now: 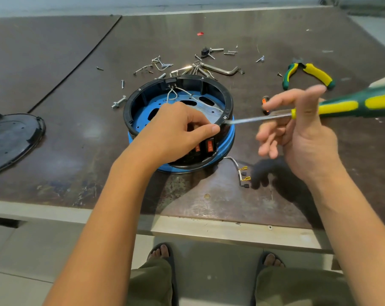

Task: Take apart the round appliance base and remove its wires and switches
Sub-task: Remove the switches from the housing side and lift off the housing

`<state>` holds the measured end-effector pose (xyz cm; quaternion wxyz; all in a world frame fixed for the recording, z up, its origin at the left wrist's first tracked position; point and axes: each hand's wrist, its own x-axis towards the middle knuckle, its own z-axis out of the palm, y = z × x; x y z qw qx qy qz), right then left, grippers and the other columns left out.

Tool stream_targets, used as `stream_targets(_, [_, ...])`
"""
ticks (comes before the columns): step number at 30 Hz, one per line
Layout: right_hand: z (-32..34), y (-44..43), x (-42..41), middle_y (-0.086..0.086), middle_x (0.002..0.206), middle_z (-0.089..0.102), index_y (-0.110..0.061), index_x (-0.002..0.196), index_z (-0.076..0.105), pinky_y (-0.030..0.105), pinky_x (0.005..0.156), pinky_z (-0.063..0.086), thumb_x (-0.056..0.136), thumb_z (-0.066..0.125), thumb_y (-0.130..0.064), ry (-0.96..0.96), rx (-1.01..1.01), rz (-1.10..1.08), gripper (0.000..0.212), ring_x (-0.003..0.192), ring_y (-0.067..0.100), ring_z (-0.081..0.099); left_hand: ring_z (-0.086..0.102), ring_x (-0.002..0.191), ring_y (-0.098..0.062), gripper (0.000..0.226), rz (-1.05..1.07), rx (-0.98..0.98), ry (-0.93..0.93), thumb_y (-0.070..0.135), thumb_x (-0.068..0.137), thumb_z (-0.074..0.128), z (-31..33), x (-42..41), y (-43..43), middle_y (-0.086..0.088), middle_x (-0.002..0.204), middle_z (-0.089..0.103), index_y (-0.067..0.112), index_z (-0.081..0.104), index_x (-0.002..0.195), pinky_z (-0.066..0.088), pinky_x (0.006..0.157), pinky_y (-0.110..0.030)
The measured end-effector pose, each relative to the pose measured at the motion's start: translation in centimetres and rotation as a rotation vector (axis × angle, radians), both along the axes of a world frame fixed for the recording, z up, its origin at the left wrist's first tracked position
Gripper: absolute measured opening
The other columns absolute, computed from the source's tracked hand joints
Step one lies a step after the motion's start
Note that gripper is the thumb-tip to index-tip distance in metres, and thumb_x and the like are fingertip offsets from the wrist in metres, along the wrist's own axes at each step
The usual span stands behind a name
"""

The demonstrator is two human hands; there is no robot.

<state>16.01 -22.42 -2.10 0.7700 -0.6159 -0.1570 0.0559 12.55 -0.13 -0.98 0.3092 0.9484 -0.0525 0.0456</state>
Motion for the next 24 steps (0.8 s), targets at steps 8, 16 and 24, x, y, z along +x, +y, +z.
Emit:
stream_targets(8, [-1.8, 1.9, 0.2, 0.008, 0.067, 0.072, -0.016, 0.065, 0.047, 0.040, 0.054, 0.057, 0.083, 0.080, -0.026, -0.295, -0.356, -0.170, 0.040, 0.063, 0.027, 0.072, 0.064, 0.075, -0.004, 0.027, 0.067, 0.027, -0.095, 0.052, 0.093, 0.058, -0.6, 0.3, -0.5, 0.013, 0.077, 0.070, 0.032, 0.076, 0.095, 0.057, 0.070, -0.041])
stream_targets(16, [-2.9, 3.9, 0.2, -0.002, 0.076, 0.069, -0.016, 0.071, 0.054, 0.041, 0.068, 0.053, 0.077, 0.088, -0.026, -0.527, -0.570, -0.098, 0.036, 0.073, 0.017, 0.066, 0.063, 0.077, -0.008, 0.029, 0.061, 0.043, -0.106, 0.052, 0.093, 0.053, -0.5, 0.5, -0.6, 0.011, 0.077, 0.069, 0.032, 0.075, 0.095, 0.055, 0.070, -0.043])
stream_targets(24, [-3.1, 4.8, -0.3, 0.001, 0.067, 0.063, -0.021, 0.069, 0.050, 0.033, 0.057, 0.046, 0.078, 0.082, -0.013, -0.598, -0.597, -0.145, 0.035, 0.061, 0.018, 0.057, 0.063, 0.078, -0.006, 0.029, 0.042, 0.061, -0.112, 0.052, 0.095, 0.053, -0.6, 0.6, -0.4, 0.011, 0.080, 0.069, 0.031, 0.074, 0.095, 0.055, 0.071, -0.043])
